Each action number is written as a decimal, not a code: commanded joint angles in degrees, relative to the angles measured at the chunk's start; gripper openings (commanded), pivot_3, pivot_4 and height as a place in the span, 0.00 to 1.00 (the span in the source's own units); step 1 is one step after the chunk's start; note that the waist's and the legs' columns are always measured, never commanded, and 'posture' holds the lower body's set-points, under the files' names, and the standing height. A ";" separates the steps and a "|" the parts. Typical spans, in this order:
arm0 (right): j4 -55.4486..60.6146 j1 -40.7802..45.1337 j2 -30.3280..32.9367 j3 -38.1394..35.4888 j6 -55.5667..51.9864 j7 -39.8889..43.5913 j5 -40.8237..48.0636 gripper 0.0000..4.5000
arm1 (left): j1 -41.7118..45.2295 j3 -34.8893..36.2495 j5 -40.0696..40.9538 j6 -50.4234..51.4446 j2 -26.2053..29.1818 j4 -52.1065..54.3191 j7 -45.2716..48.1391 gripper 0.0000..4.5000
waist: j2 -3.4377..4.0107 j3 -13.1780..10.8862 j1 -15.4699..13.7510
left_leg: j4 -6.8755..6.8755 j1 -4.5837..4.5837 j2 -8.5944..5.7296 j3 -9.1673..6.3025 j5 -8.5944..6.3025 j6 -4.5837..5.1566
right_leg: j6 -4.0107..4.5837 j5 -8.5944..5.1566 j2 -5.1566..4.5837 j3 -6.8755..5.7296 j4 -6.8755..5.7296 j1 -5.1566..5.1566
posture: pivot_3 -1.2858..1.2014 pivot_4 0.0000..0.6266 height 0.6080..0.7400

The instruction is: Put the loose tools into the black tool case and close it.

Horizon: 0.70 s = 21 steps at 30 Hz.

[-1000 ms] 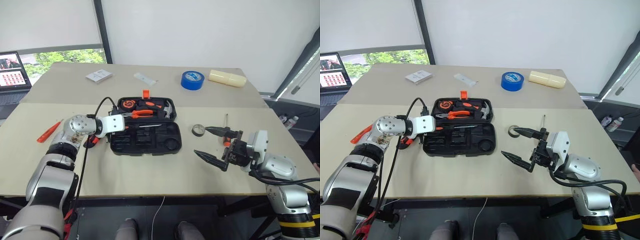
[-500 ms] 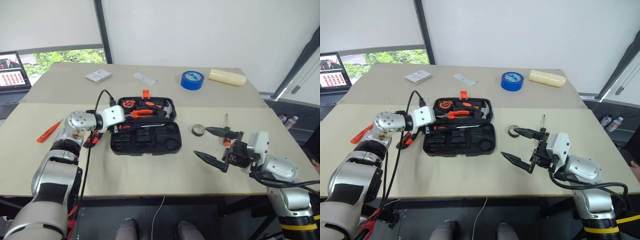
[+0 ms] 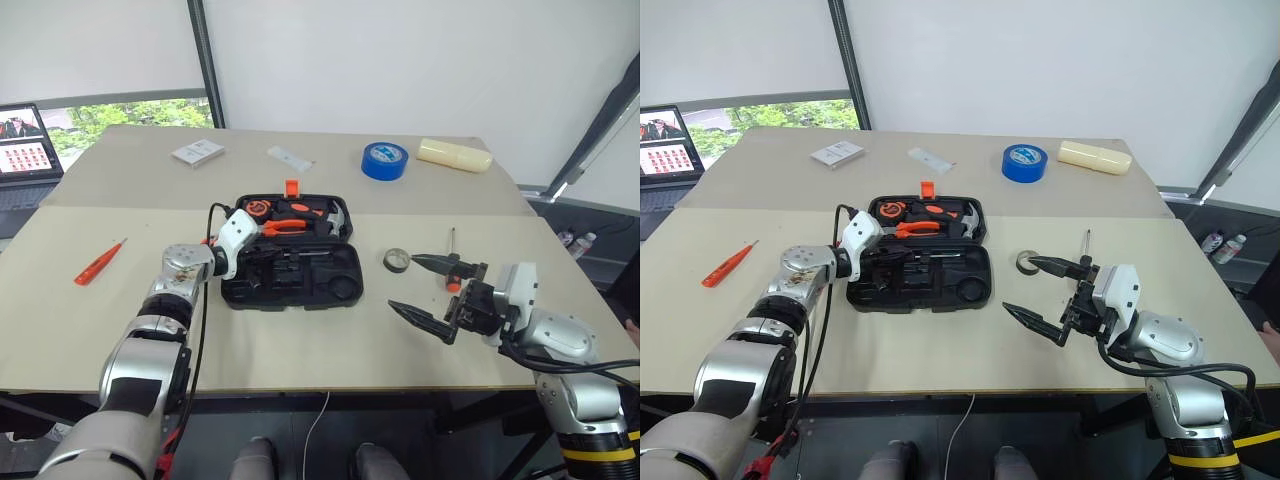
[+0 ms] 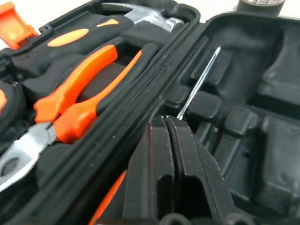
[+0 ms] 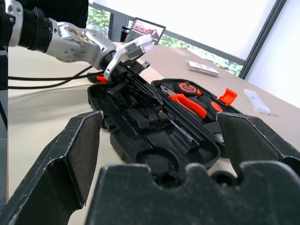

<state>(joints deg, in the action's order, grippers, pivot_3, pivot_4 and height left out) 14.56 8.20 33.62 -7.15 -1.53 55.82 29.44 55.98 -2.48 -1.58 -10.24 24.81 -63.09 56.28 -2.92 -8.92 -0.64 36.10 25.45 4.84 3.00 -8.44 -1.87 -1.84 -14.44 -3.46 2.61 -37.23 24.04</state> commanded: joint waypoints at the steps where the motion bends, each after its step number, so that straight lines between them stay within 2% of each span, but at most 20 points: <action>1: 1.86 -0.53 -0.34 -1.03 -0.14 -1.28 0.60 1.00 | -0.69 -2.77 -3.41 3.42 -0.12 1.81 -3.37 0.01 | 0.01 0.01 -0.01 | 0.01 -0.01 0.00 0.00 0.00 0.00 | 0.00 0.00 0.00 0.00 0.00 -0.01 | 0.52 0.24 1.00; 5: 2.50 -1.93 -0.86 -1.18 -0.19 -2.52 0.49 1.00 | -1.78 -2.98 -2.74 4.76 -0.63 3.68 -3.47 0.01 | 0.07 0.06 -0.02 | 0.02 -0.17 0.00 0.00 0.00 0.00 | -0.06 -0.03 0.00 0.00 0.00 -0.18 | 0.52 0.24 1.00; 7: 3.28 -3.08 -1.58 -2.98 -1.79 -5.76 1.40 1.00 | -3.21 1.68 3.95 2.98 -0.72 7.48 0.92 0.01 | 0.18 0.12 0.03 | 0.02 -0.20 0.00 0.00 0.00 -0.01 | -0.08 -0.04 0.00 0.00 0.00 -0.21 | 0.52 0.24 1.00; 8: 3.84 -4.18 -1.75 -4.59 -3.08 -7.74 2.27 1.00 | -4.55 4.38 7.77 0.35 -0.18 9.94 4.21 0.12 | 0.20 0.12 0.06 | 0.02 -0.20 0.00 0.00 0.00 -0.01 | -0.08 -0.04 0.00 0.00 0.00 -0.20 | 0.52 0.24 1.00; 9: 4.34 -5.29 -1.83 -6.07 -4.01 -9.49 2.59 1.00 | -5.79 6.82 10.99 -1.35 0.38 12.26 6.65 0.15 | 0.20 0.12 0.08 | 0.00 -0.20 0.01 0.00 0.00 -0.01 | -0.06 -0.03 -0.01 0.01 0.00 -0.17 | 0.52 0.24 1.00; 11: 5.71 -8.89 -1.19 -8.81 -6.21 -11.34 3.49 1.00 | -8.99 10.10 16.55 0.16 1.97 18.39 11.53 0.32 | 0.20 0.12 0.08 | -0.04 -0.13 0.02 0.00 0.00 -0.01 | 0.12 0.07 -0.01 0.02 0.01 -0.09 | 0.52 0.24 1.00; 15: 6.33 -15.90 -1.77 -13.70 -5.37 -16.20 -0.43 1.00 | -17.83 11.23 22.14 4.29 6.07 31.53 19.11 0.62 | 0.26 0.16 0.13 | -0.10 0.00 0.02 -0.01 0.00 0.00 | 0.13 0.08 0.00 0.02 0.01 0.02 | 0.52 0.24 1.00; 16: 6.33 -17.18 -1.92 -14.71 -5.21 -17.26 -1.09 1.00 | -19.71 11.46 23.37 5.20 6.70 34.51 19.87 0.66 | 0.37 0.22 0.17 | -0.12 -0.02 0.01 0.01 0.00 0.00 | 0.13 0.07 -0.01 0.03 0.03 0.01 | 0.52 0.24 1.00; 18: 5.91 -21.90 -3.12 -17.84 -5.26 -21.20 -3.84 1.00 | -26.04 12.38 25.93 8.45 8.74 43.07 20.04 0.82 | 0.51 0.30 0.15 | -0.12 -0.08 0.01 0.04 -0.01 0.00 | 0.12 0.07 -0.03 0.06 0.05 -0.06 | 0.52 0.24 1.00; 19: 5.71 -24.06 -3.80 -19.18 -6.27 -23.20 -4.67 1.00 | -29.08 12.82 26.90 9.94 9.73 46.75 20.00 0.93 | 0.52 0.31 0.14 | -0.11 -0.13 0.01 0.04 -0.01 0.00 | 0.12 0.07 -0.03 0.06 0.05 -0.07 | 0.52 0.24 1.00; 21: 6.31 -27.95 -5.23 -20.94 -9.48 -25.25 -3.48 1.00 | -35.01 13.91 28.42 10.71 11.65 52.38 20.88 0.99 | 0.53 0.32 0.09 | -0.11 -0.20 0.03 0.03 -0.01 0.00 | 0.12 0.05 -0.03 0.06 0.03 -0.15 | 0.52 0.24 1.00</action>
<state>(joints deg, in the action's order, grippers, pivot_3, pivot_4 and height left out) 19.19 -17.89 29.17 -24.98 -8.81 33.09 25.43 23.27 9.65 24.20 -0.65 34.76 -17.11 76.30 -2.39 -8.60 -0.56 35.99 25.24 4.89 3.04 -8.45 -1.88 -1.73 -14.43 -3.50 2.67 -37.18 23.91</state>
